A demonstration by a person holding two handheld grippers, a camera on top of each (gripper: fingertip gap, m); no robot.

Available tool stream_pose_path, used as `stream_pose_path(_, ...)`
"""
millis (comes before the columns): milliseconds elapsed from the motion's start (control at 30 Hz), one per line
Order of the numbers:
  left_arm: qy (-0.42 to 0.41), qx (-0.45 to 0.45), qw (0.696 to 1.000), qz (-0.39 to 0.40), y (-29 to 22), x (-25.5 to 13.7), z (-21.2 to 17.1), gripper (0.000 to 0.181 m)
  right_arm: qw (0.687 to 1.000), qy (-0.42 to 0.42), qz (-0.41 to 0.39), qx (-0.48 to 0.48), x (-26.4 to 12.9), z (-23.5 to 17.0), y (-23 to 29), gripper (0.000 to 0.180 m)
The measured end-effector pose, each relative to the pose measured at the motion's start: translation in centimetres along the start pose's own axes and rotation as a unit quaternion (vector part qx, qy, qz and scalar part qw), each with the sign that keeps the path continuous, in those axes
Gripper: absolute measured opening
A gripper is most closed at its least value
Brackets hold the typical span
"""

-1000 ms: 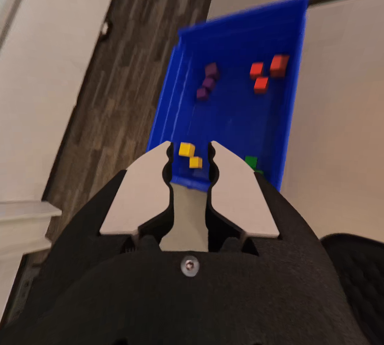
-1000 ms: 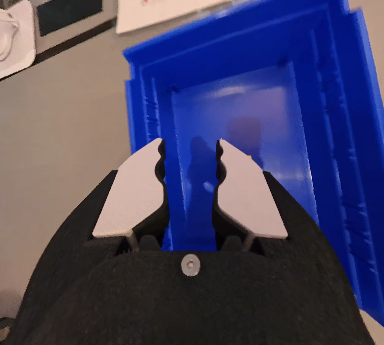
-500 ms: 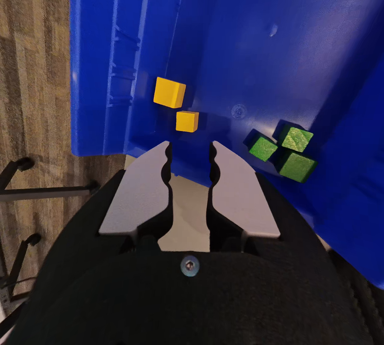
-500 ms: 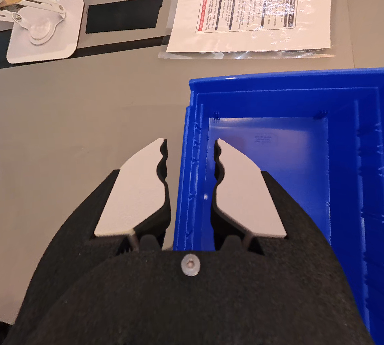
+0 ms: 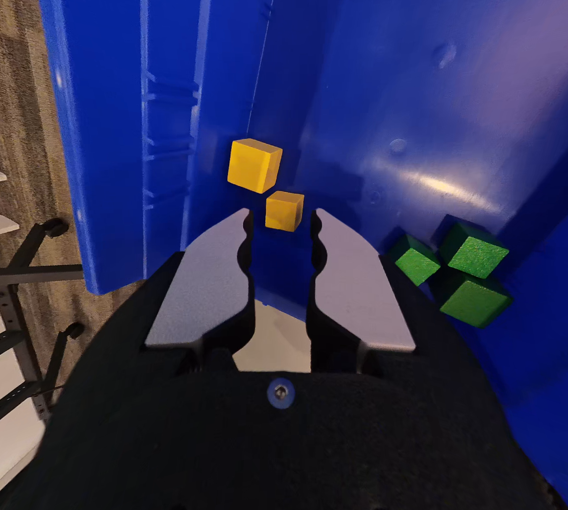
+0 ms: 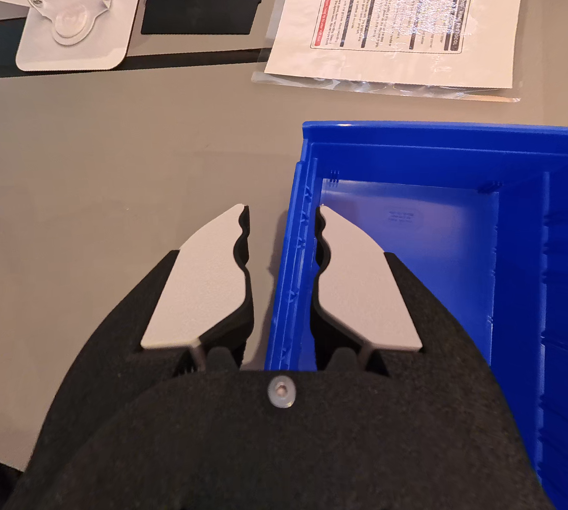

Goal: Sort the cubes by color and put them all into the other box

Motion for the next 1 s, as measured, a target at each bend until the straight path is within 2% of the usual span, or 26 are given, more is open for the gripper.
stream_pose_path(200,0.048,0.019,0.999,-0.013,-0.7,1.6,0.9,0.037,1.000,0.005,0.004,-0.010,0.3,0.1,0.6,0.039)
stream_pose_path(267,0.056,0.024,0.998,-0.009,-0.8,1.7,1.1,0.028,1.000,0.010,0.004,-0.017,0.4,0.1,0.8,0.039)
stream_pose_path(533,0.047,0.024,0.999,-0.009,-0.7,1.8,1.0,0.025,0.999,0.006,0.010,-0.030,0.3,0.3,1.5,0.037)
stream_pose_path(633,0.028,0.023,0.999,-0.025,-0.8,0.7,1.0,0.021,0.999,0.009,0.008,-0.031,0.4,0.2,1.6,0.037)
stream_pose_path(867,-0.113,0.033,0.993,-0.029,-1.4,-5.3,1.3,0.021,0.998,0.003,0.024,-0.059,0.3,0.7,3.4,0.036)
stream_pose_path(933,-0.182,0.039,0.981,-0.048,-2.0,-7.7,1.6,0.021,0.997,0.003,0.025,-0.072,0.4,0.9,4.2,0.036)
stream_pose_path(1000,-0.278,0.056,0.955,-0.092,-3.3,-10.9,2.0,0.021,0.994,-0.005,0.043,-0.097,0.3,1.2,5.8,0.035)
Point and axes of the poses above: each gripper's, where its closed fingertips meet, x out along the fingers, z out of its top, y = z × x across the jaws, the point moved 9 cm from there along -x, back along the fingers, and after that the axes turned 6 degrees about x, right-handed, at the moved point
